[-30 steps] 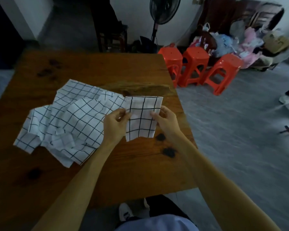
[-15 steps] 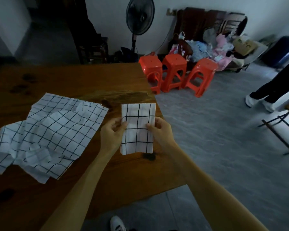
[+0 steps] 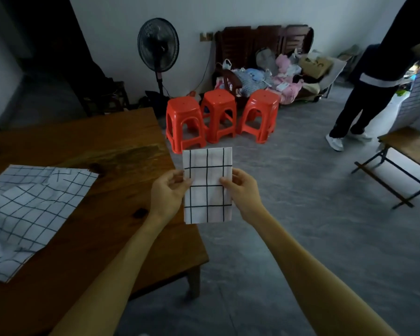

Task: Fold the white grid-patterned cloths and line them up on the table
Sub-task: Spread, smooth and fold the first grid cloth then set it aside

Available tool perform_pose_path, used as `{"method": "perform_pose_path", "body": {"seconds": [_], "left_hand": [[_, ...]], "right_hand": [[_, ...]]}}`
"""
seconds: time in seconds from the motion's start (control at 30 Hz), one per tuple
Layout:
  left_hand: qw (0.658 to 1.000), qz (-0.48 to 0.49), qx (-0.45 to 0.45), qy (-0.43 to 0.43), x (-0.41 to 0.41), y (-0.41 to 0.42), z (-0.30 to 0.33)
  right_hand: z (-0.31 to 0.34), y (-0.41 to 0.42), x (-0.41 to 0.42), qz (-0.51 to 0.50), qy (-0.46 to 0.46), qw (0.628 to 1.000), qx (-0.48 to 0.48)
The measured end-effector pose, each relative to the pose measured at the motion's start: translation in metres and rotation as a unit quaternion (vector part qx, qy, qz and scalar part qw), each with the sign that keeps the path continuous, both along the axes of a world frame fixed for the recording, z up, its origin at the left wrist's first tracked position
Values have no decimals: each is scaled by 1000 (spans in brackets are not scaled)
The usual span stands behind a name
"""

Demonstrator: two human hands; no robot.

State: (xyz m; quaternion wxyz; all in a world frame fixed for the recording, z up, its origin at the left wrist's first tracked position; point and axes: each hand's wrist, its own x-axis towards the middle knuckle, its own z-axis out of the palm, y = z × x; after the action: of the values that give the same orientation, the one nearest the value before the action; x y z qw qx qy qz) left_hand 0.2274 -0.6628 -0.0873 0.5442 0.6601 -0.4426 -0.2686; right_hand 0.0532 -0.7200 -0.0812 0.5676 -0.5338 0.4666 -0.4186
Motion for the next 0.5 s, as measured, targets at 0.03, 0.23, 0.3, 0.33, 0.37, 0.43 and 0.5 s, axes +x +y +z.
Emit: {"method": "perform_pose_path", "body": {"seconds": [0.03, 0.23, 0.3, 0.33, 0.37, 0.43, 0.5], "left_hand": [[1000, 3, -2, 0, -14, -5, 4], [999, 28, -20, 0, -59, -23, 20], [999, 39, -22, 2, -59, -32, 25], [999, 42, -22, 4, -57, -37, 27], [999, 43, -22, 4, -55, -43, 27], [999, 39, -24, 1, -52, -58, 25], [999, 43, -26, 4, -51, -78, 17]], "right_hand": [[2, -5, -14, 0, 0, 1000, -3], [12, -35, -55, 27, -11, 999, -14], [15, -48, -54, 41, -17, 999, -19], [15, -55, -51, 45, -17, 999, -18], [14, -62, -48, 49, -17, 998, -17], [10, -77, -42, 60, -16, 998, -18], [4, -98, -36, 69, -11, 997, -17]]}}
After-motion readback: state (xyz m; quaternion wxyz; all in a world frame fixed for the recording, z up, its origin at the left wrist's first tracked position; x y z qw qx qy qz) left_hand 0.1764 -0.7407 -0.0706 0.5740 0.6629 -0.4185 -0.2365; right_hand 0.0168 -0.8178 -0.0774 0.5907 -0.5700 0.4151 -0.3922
